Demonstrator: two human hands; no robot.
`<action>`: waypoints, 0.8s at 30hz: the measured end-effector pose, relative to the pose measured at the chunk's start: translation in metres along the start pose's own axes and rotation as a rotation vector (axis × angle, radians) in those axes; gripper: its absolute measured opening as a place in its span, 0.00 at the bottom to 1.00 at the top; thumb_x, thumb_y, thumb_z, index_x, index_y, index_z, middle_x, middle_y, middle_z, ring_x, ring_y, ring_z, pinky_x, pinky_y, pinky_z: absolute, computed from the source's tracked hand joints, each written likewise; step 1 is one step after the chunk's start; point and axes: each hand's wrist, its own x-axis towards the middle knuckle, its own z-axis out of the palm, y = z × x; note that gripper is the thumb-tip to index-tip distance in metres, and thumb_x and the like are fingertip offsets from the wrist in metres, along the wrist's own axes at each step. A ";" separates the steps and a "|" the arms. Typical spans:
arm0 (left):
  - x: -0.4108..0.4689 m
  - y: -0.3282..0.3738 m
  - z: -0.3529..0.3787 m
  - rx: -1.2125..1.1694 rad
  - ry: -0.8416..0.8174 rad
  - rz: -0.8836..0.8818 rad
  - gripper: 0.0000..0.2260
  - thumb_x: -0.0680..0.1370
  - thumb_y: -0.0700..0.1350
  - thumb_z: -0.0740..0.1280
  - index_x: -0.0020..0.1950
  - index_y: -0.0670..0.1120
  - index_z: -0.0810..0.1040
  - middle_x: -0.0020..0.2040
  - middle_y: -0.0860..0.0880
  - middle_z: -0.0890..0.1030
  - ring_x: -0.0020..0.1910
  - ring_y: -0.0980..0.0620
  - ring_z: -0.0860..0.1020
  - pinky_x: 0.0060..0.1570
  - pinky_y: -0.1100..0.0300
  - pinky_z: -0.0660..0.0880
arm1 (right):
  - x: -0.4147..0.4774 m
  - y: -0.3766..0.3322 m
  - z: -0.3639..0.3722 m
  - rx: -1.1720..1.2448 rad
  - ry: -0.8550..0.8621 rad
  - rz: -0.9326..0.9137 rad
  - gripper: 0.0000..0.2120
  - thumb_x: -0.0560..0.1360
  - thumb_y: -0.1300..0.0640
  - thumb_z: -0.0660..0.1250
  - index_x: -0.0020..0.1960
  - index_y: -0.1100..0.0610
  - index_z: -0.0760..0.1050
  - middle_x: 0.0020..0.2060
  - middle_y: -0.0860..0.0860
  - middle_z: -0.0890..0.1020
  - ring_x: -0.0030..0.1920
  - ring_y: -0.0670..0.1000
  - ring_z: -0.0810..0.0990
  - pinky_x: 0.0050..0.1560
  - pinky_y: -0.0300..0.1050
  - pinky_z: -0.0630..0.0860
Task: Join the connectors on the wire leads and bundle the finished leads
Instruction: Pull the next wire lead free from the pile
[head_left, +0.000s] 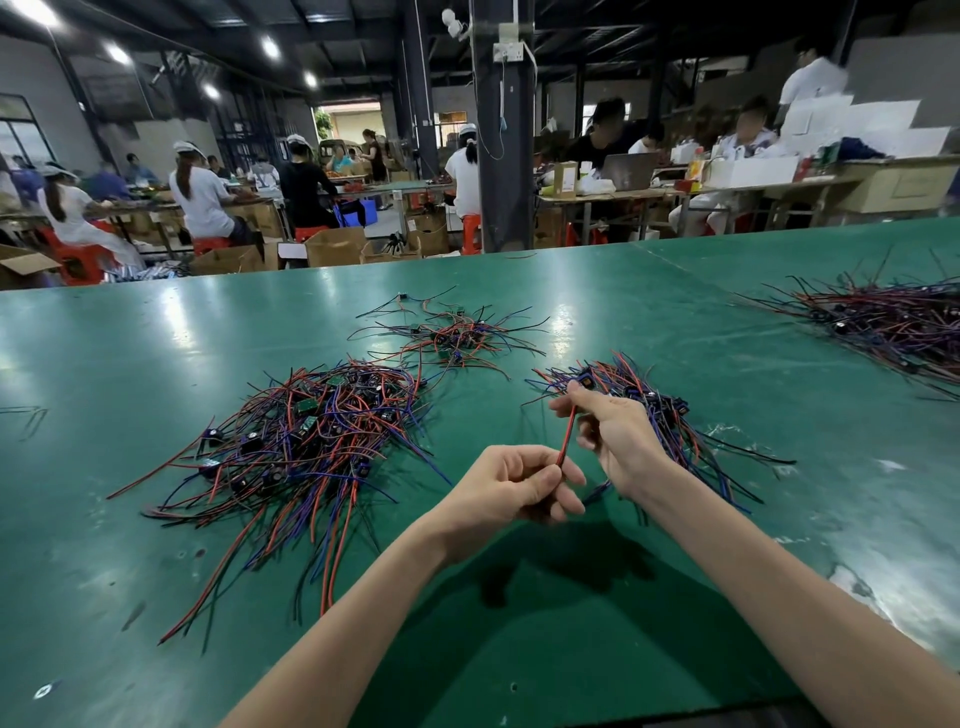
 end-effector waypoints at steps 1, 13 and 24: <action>0.000 0.001 0.000 -0.001 -0.002 0.000 0.10 0.82 0.37 0.56 0.48 0.42 0.77 0.34 0.52 0.81 0.31 0.58 0.74 0.37 0.67 0.73 | 0.001 0.000 0.000 0.010 0.001 0.003 0.15 0.77 0.57 0.66 0.35 0.61 0.81 0.31 0.52 0.83 0.23 0.44 0.64 0.22 0.35 0.60; -0.001 0.002 0.001 -0.032 -0.029 0.014 0.10 0.82 0.39 0.57 0.45 0.43 0.76 0.31 0.52 0.79 0.29 0.58 0.72 0.35 0.68 0.71 | 0.006 0.002 -0.004 0.192 -0.018 0.107 0.16 0.79 0.55 0.63 0.38 0.61 0.81 0.32 0.51 0.83 0.23 0.42 0.65 0.21 0.33 0.62; 0.009 0.005 -0.005 -0.101 0.200 -0.135 0.16 0.79 0.53 0.59 0.47 0.44 0.80 0.43 0.47 0.84 0.41 0.53 0.79 0.42 0.62 0.74 | -0.004 -0.009 -0.004 0.169 -0.333 0.323 0.13 0.73 0.50 0.66 0.33 0.56 0.81 0.33 0.49 0.81 0.25 0.43 0.70 0.26 0.34 0.69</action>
